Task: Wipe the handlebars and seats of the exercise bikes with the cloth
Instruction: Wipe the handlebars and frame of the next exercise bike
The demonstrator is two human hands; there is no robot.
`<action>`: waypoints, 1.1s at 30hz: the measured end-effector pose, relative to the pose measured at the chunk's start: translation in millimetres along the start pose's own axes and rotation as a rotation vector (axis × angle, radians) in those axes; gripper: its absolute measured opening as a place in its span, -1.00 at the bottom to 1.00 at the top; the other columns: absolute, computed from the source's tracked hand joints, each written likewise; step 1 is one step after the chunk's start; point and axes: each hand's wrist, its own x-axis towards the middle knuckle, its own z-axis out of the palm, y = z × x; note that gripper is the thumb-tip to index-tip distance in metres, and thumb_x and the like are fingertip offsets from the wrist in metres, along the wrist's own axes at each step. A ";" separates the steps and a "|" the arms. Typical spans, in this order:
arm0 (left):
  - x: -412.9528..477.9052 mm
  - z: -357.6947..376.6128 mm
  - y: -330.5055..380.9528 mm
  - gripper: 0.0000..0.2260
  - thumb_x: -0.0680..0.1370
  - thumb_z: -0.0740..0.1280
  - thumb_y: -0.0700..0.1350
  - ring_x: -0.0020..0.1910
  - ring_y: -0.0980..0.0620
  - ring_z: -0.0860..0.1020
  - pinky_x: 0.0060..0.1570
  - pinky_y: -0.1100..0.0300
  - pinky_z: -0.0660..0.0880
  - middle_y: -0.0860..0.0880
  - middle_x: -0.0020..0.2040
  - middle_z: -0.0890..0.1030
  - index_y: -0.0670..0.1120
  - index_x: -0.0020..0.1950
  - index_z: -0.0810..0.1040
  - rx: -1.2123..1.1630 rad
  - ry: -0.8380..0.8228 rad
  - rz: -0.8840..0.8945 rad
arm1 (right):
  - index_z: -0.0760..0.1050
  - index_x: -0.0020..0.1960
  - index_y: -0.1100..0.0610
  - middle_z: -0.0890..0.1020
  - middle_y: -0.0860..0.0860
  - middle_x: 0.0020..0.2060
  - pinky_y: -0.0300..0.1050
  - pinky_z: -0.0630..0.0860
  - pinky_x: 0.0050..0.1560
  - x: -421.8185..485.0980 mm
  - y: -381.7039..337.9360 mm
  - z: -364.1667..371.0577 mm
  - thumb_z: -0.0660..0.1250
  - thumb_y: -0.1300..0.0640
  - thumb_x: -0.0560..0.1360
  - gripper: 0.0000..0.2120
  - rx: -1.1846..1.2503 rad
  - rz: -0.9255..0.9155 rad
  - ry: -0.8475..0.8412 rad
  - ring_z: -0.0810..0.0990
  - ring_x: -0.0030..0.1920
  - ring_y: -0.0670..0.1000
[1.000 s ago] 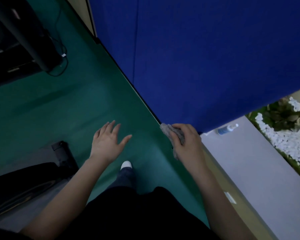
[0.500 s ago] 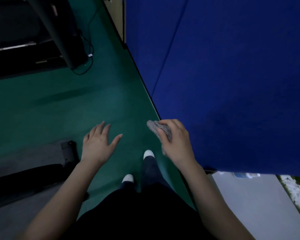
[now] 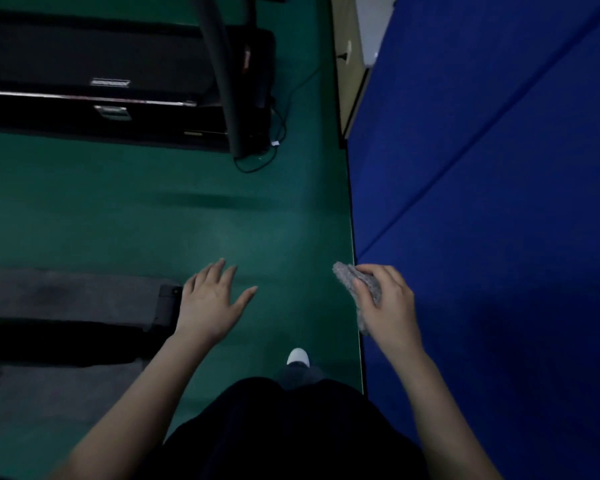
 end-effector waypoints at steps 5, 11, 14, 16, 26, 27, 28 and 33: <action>23.9 -6.6 16.6 -0.39 0.56 0.08 0.30 0.51 -0.04 0.16 0.45 0.00 0.08 -0.05 0.53 0.23 -0.03 0.50 0.26 -0.004 0.044 -0.073 | 0.54 0.15 0.18 0.52 0.01 0.02 -0.15 0.43 0.01 61.4 7.3 -6.6 0.30 0.19 0.55 -0.81 0.000 -0.025 -0.042 0.51 0.04 0.02; 57.2 -16.9 12.1 -0.39 0.55 0.08 0.31 0.51 -0.02 0.16 0.44 0.03 0.06 -0.03 0.52 0.26 -0.01 0.50 0.25 -0.008 0.060 -0.173 | 0.55 0.11 0.21 0.56 0.08 0.02 -0.03 0.46 0.06 131.5 -23.7 13.6 0.31 0.20 0.54 -0.83 -0.008 -0.171 -0.128 0.52 0.05 0.07; 86.3 -24.2 2.2 -0.39 0.56 0.07 0.31 0.51 -0.01 0.15 0.44 0.05 0.05 -0.03 0.52 0.25 -0.01 0.51 0.23 -0.005 0.064 -0.191 | 0.55 0.10 0.19 0.55 0.07 0.00 -0.02 0.46 0.08 165.8 -49.3 33.2 0.31 0.20 0.54 -0.84 0.005 -0.240 -0.166 0.52 0.05 0.06; 109.6 -31.9 -6.7 -0.39 0.56 0.07 0.30 0.51 -0.01 0.14 0.43 0.05 0.04 -0.02 0.52 0.24 -0.01 0.51 0.22 -0.011 0.069 -0.196 | 0.55 0.11 0.20 0.55 0.06 0.00 -0.03 0.46 0.09 186.3 -66.2 45.6 0.31 0.20 0.54 -0.84 0.012 -0.274 -0.174 0.51 0.05 0.05; 203.4 -87.3 -71.2 -0.39 0.56 0.08 0.29 0.51 -0.04 0.15 0.44 0.03 0.04 -0.05 0.52 0.24 -0.03 0.51 0.24 -0.088 0.138 -0.288 | 0.55 0.13 0.19 0.55 0.05 0.02 -0.01 0.46 0.11 286.0 -139.1 93.4 0.31 0.19 0.54 -0.82 -0.030 -0.319 -0.235 0.51 0.07 0.05; 207.4 -91.4 -77.7 -0.39 0.56 0.08 0.29 0.51 -0.04 0.15 0.44 0.03 0.04 -0.05 0.52 0.24 -0.03 0.50 0.24 -0.101 0.147 -0.315 | 0.55 0.13 0.19 0.55 0.06 0.02 0.00 0.46 0.12 293.5 -145.5 98.0 0.31 0.19 0.54 -0.82 -0.033 -0.334 -0.249 0.51 0.07 0.05; 210.4 -95.0 -83.5 -0.39 0.56 0.09 0.29 0.51 -0.04 0.15 0.44 0.03 0.04 -0.05 0.52 0.25 -0.04 0.50 0.25 -0.118 0.156 -0.344 | 0.55 0.12 0.19 0.55 0.06 0.02 -0.01 0.46 0.12 300.5 -151.9 102.8 0.31 0.19 0.54 -0.82 -0.032 -0.350 -0.266 0.51 0.07 0.05; 222.9 -105.8 -108.9 -0.38 0.56 0.08 0.29 0.51 -0.03 0.14 0.45 0.02 0.04 -0.04 0.52 0.25 -0.03 0.51 0.24 -0.157 0.168 -0.490 | 0.56 0.11 0.20 0.57 0.06 0.01 -0.10 0.43 0.11 338.5 -186.1 132.3 0.32 0.21 0.53 -0.83 -0.036 -0.453 -0.376 0.52 0.08 0.06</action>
